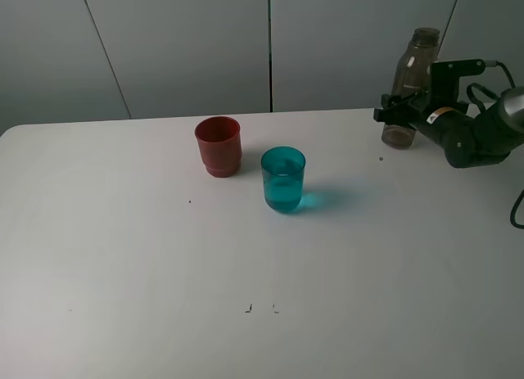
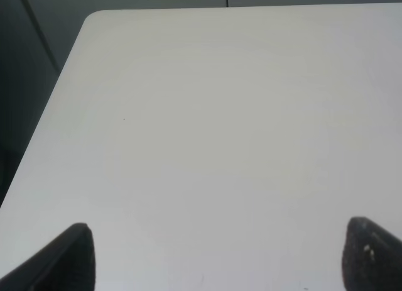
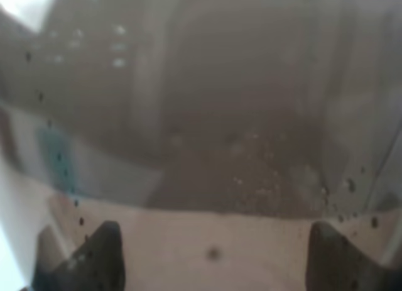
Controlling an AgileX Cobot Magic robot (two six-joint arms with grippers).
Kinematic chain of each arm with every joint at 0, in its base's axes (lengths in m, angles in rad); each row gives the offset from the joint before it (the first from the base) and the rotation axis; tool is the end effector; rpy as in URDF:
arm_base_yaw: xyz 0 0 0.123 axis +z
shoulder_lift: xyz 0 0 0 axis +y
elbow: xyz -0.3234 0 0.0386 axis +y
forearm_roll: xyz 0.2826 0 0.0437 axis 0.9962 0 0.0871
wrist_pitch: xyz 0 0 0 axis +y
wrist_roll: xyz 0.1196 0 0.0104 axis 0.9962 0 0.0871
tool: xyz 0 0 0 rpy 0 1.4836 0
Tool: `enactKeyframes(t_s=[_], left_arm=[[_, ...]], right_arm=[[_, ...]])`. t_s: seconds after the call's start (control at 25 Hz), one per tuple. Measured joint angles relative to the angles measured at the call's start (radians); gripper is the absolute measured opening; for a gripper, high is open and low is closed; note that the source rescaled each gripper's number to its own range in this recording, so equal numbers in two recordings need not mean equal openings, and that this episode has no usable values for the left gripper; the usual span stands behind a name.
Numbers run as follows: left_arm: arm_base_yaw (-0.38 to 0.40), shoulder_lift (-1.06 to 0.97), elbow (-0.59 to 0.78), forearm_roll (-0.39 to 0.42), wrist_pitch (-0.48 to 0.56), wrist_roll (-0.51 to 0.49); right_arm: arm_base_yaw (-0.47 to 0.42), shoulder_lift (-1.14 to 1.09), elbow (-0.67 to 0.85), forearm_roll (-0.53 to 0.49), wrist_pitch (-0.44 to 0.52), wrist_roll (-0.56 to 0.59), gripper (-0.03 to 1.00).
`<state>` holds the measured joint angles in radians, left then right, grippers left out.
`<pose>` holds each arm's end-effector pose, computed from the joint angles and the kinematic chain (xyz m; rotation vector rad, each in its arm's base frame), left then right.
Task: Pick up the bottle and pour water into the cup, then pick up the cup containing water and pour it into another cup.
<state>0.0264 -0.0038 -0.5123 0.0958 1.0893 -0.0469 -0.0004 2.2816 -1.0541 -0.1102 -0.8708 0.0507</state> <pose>0.0063 0.0103 0.2821 -0.0823 2.0529 0.1021 0.4917 0.0099 0.0592 -0.0774 1.8411 0.0630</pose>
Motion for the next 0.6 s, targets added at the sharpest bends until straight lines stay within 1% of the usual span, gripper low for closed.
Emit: enactKeyframes(t_s=[0.6], left_arm=[[0.000, 0.000, 0.000, 0.000, 0.000, 0.000]], right_arm=[[0.000, 0.000, -0.004, -0.030, 0.011, 0.012, 0.04]])
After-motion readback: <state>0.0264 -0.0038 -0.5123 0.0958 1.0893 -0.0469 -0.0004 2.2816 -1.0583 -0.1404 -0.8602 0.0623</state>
